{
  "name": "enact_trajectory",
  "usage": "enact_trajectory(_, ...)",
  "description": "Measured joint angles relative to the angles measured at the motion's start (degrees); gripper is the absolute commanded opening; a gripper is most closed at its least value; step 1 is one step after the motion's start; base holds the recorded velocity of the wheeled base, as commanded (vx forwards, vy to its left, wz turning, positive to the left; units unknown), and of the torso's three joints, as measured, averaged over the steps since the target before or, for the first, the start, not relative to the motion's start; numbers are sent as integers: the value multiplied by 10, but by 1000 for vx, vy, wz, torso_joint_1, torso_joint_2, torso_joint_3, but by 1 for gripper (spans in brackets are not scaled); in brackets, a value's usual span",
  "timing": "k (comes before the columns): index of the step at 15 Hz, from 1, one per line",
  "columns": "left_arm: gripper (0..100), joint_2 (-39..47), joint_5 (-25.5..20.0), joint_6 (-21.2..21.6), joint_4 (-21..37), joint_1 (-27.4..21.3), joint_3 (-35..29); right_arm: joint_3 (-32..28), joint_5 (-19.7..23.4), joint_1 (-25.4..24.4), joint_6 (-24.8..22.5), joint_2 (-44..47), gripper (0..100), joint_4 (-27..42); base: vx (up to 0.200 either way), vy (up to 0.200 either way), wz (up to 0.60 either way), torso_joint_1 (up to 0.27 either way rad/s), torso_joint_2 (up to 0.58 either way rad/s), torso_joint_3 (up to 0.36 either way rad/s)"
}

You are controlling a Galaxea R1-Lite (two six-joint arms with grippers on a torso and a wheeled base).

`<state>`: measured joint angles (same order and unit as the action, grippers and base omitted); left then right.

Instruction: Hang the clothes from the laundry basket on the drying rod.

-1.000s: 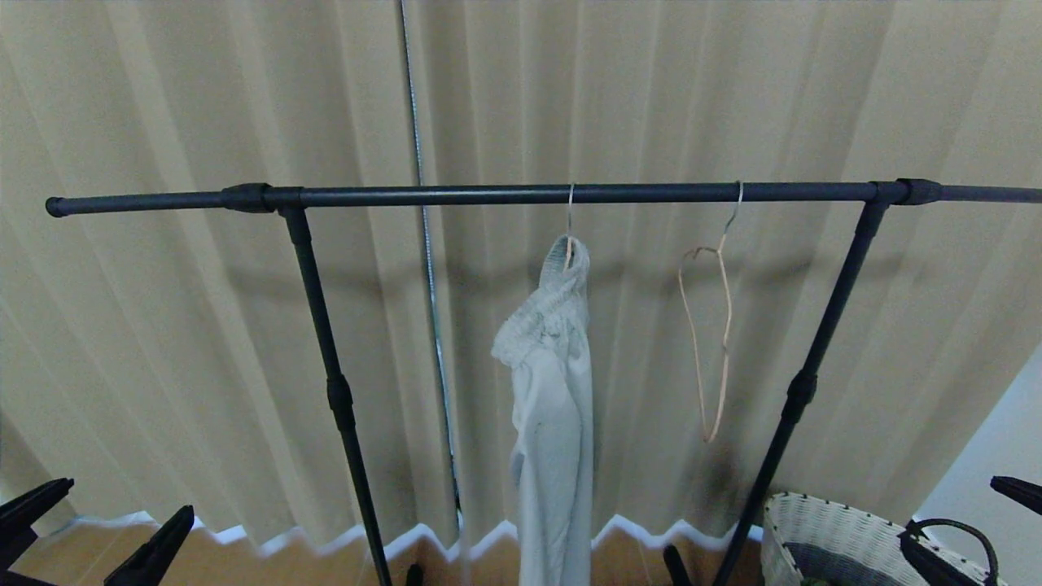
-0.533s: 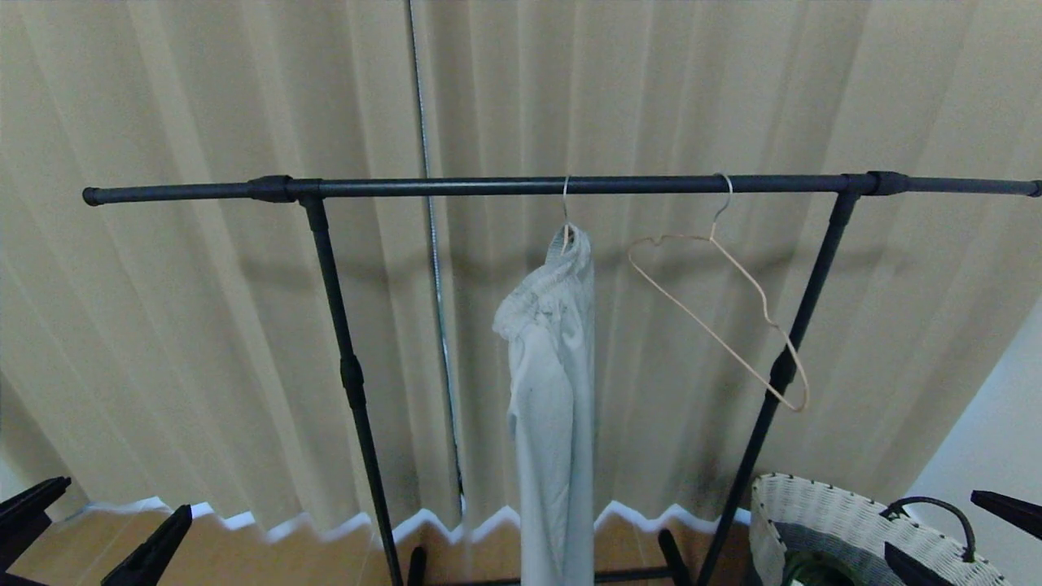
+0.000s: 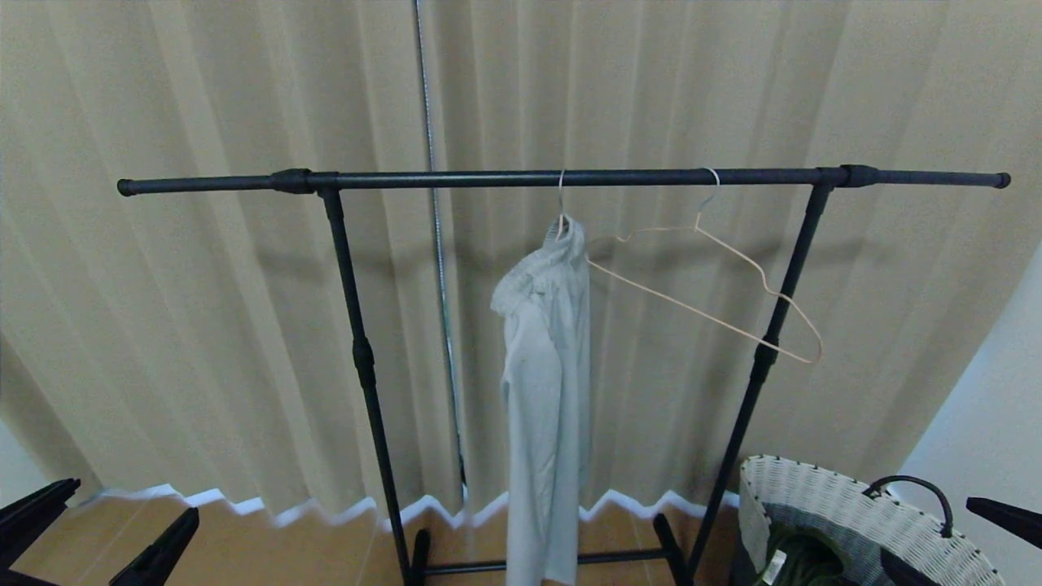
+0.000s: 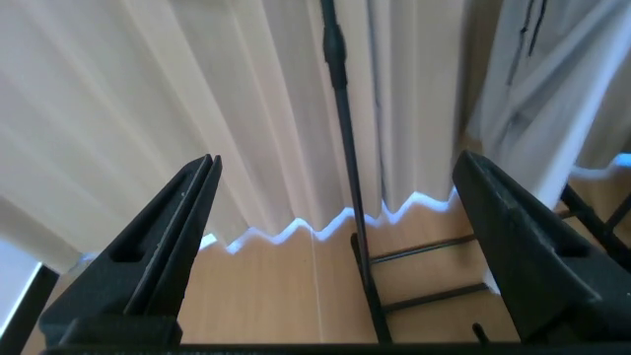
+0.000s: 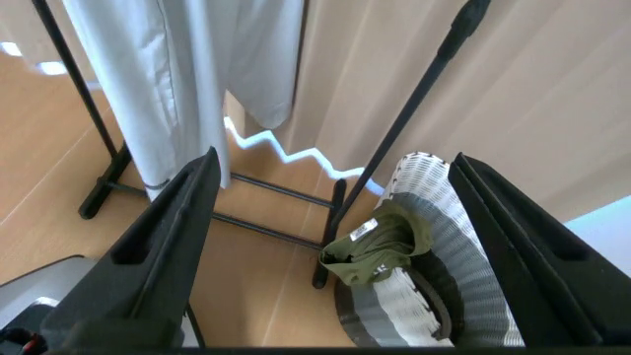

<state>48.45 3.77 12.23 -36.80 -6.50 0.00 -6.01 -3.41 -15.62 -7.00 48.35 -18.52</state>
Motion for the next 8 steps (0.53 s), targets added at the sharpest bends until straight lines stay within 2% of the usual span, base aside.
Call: enact_trajectory(8,100,39,0,0,-2,0,0,2,-1,0,-2,16,100,-2,0,0,0,0,0,0)
